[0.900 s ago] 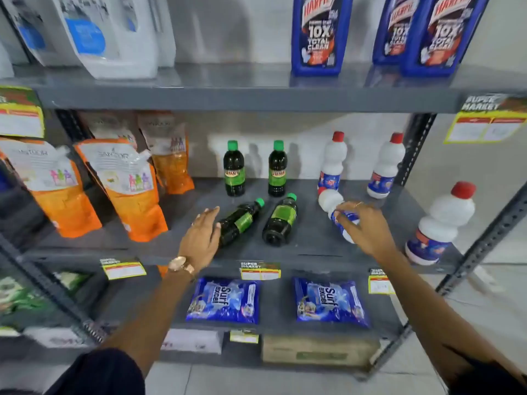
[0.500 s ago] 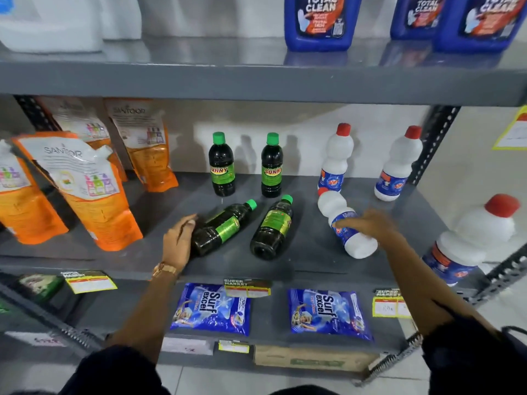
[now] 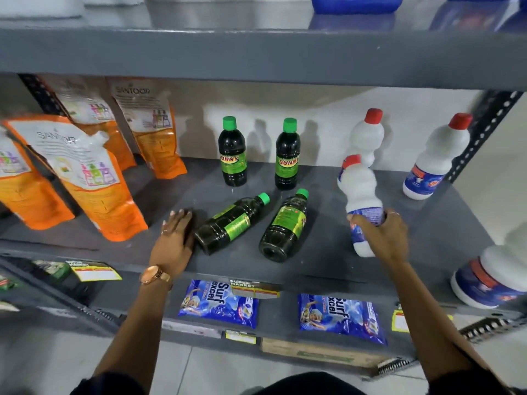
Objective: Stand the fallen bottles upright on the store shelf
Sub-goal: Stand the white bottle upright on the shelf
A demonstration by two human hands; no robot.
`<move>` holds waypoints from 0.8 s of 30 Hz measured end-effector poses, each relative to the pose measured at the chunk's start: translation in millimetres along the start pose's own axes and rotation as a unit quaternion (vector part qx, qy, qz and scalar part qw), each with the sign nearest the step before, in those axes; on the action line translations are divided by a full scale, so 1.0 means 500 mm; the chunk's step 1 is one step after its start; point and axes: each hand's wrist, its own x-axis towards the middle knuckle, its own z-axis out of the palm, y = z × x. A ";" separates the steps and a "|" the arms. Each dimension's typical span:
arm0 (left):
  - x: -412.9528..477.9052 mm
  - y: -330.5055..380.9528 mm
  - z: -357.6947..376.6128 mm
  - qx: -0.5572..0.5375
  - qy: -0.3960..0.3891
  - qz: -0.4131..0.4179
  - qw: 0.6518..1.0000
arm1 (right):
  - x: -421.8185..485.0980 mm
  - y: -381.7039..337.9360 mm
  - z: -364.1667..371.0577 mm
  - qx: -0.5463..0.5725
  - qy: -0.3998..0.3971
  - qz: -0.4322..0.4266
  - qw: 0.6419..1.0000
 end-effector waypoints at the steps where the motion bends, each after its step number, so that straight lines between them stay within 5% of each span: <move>1: 0.002 0.004 0.001 0.012 -0.003 0.004 1.000 | -0.006 -0.004 0.008 0.059 0.029 -0.019 0.998; 4: 0.004 0.006 0.000 0.032 -0.012 0.004 0.999 | -0.019 -0.015 0.040 0.195 0.084 -0.060 0.975; 8: 0.003 -0.002 0.000 0.037 -0.015 0.004 0.999 | -0.015 -0.017 0.061 0.222 0.099 -0.070 0.967; 16: 0.005 -0.015 0.003 0.026 -0.004 0.013 1.000 | -0.029 0.032 0.053 0.192 0.012 -0.056 0.980; 24: 0.005 -0.011 0.003 0.022 -0.008 0.011 1.000 | -0.029 -0.007 0.060 0.145 0.077 -0.068 0.984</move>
